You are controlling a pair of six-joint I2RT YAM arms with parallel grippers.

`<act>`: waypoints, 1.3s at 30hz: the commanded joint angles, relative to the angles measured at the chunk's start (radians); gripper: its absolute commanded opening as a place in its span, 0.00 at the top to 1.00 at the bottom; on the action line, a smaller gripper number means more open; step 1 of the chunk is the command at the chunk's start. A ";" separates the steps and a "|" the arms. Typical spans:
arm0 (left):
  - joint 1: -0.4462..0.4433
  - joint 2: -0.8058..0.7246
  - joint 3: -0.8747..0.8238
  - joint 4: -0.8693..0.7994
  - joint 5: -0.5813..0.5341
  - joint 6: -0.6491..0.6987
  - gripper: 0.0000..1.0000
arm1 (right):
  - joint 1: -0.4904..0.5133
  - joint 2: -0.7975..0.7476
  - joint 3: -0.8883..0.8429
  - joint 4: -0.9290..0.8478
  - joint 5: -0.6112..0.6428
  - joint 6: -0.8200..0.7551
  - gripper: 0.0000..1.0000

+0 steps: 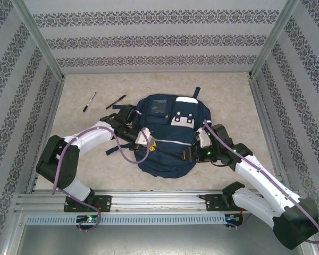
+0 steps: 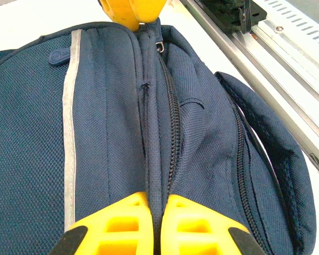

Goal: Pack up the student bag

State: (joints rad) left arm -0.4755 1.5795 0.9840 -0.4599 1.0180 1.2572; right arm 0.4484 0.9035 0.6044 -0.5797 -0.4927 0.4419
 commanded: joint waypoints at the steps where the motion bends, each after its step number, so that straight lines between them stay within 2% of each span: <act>1: 0.011 0.002 0.014 0.051 0.121 0.027 1.00 | 0.010 0.017 -0.024 0.012 0.032 0.006 0.52; 9: 0.015 -0.012 -0.010 0.095 0.126 -0.005 1.00 | 0.034 0.012 -0.035 0.007 0.046 0.023 0.50; 11: 0.015 -0.010 -0.014 0.105 0.127 -0.011 1.00 | 0.039 0.011 -0.048 0.032 0.005 0.035 0.57; 15: 0.015 -0.012 -0.025 0.138 0.130 -0.030 1.00 | 0.069 0.020 -0.065 0.050 0.009 0.066 0.58; 19: 0.014 -0.013 -0.037 0.172 0.131 -0.050 1.00 | 0.098 0.025 -0.080 0.101 0.008 0.094 0.65; 25: 0.015 -0.012 -0.042 0.179 0.130 -0.054 1.00 | 0.116 0.068 -0.086 0.162 -0.005 0.113 0.68; 32: 0.017 -0.016 -0.049 0.179 0.115 -0.049 1.00 | 0.136 0.069 -0.100 0.156 -0.050 0.153 0.59; 35: 0.016 -0.017 -0.051 0.179 0.113 -0.048 1.00 | 0.136 0.071 -0.096 0.076 -0.004 0.184 0.54; 39: 0.015 -0.022 -0.056 0.185 0.111 -0.052 1.00 | 0.134 0.063 -0.110 0.023 0.031 0.214 0.54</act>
State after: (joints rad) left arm -0.4644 1.5795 0.9310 -0.3546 1.0389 1.1999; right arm 0.5678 0.9745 0.5255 -0.4614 -0.4782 0.6155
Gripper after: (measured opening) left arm 0.061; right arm 0.456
